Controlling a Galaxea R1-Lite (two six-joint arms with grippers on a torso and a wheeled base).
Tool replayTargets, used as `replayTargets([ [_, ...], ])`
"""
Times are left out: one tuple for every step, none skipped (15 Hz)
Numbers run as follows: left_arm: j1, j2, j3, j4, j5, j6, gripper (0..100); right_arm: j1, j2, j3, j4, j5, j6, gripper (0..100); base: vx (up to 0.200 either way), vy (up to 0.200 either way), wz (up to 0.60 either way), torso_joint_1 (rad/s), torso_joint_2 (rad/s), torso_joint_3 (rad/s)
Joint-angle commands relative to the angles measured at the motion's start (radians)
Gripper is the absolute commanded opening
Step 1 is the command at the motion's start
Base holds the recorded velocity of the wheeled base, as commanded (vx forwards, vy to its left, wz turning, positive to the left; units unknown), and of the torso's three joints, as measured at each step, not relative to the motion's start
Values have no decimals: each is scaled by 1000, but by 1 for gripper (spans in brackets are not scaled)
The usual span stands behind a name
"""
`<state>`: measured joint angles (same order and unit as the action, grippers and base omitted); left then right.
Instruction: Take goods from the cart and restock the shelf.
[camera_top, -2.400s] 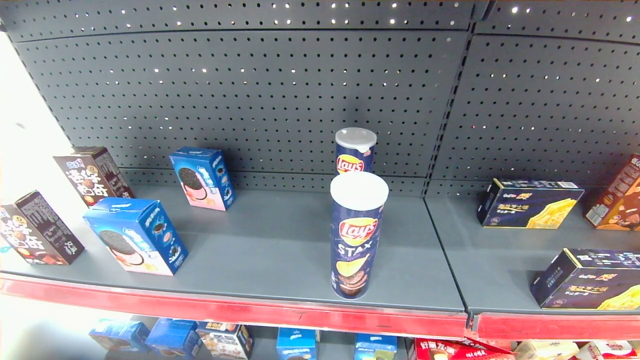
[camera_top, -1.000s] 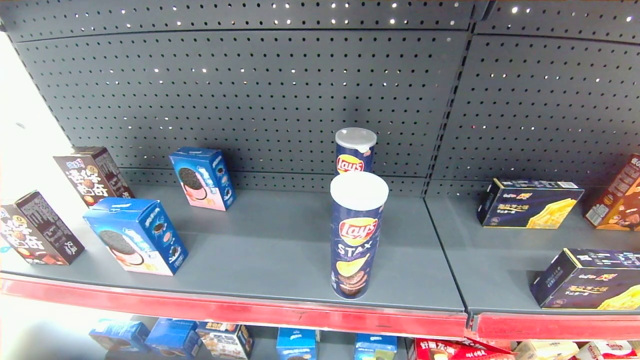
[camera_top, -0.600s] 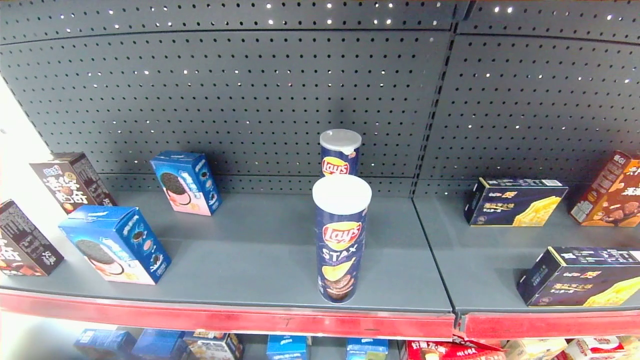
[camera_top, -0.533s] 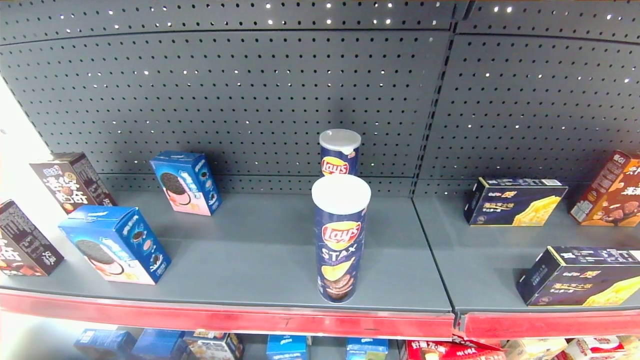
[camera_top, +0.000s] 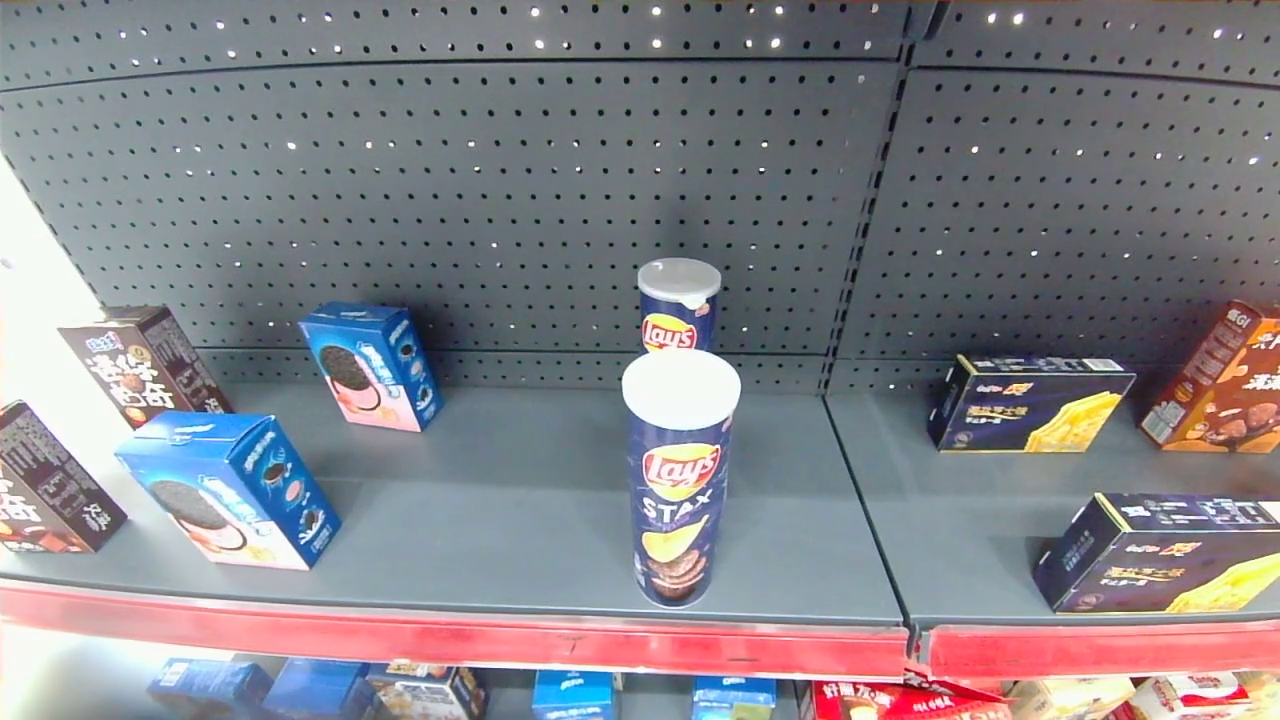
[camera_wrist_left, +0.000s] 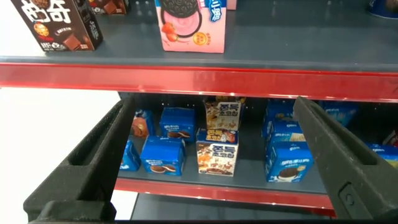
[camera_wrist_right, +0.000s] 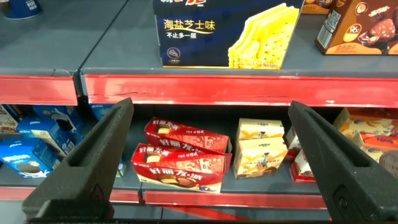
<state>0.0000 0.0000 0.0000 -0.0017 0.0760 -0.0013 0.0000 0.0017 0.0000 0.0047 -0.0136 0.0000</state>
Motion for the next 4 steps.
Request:
replayTargets([
  [0, 2, 0, 0, 1, 0, 100, 0, 0, 0, 0, 0, 0, 100, 0, 0, 0, 0, 0, 0],
  [0, 2, 0, 0, -1, 1, 100, 0, 0, 0, 0, 0, 0, 100, 0, 0, 0, 0, 0, 0],
  [0, 2, 0, 0, -2, 1, 100, 0, 0, 0, 0, 0, 0, 100, 0, 0, 0, 0, 0, 0],
  [0, 2, 0, -1, -4, 1, 100, 0, 0, 0, 0, -2, 2, 100, 0, 0, 0, 0, 0, 0],
])
